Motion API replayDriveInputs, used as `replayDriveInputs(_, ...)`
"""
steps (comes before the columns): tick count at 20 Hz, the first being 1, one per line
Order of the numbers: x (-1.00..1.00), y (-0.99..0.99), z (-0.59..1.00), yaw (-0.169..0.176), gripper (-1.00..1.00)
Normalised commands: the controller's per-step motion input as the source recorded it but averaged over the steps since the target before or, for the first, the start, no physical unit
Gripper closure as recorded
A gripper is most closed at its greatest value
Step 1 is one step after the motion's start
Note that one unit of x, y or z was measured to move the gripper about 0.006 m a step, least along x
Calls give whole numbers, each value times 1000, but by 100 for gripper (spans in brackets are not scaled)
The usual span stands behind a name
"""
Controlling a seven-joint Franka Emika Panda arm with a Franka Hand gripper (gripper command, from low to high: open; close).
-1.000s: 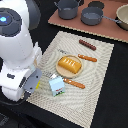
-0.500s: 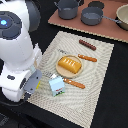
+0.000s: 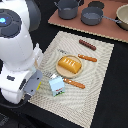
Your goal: Interact with the objects in diverse but meaningful ways.
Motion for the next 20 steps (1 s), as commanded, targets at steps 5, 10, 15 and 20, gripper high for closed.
replayDriveInputs(5, -156, 578, 670, 17, 100)
replayDriveInputs(10, 109, 930, 838, 23, 100)
replayDriveInputs(15, 270, 983, 551, 0, 100)
replayDriveInputs(20, 259, 973, 450, 0, 100)
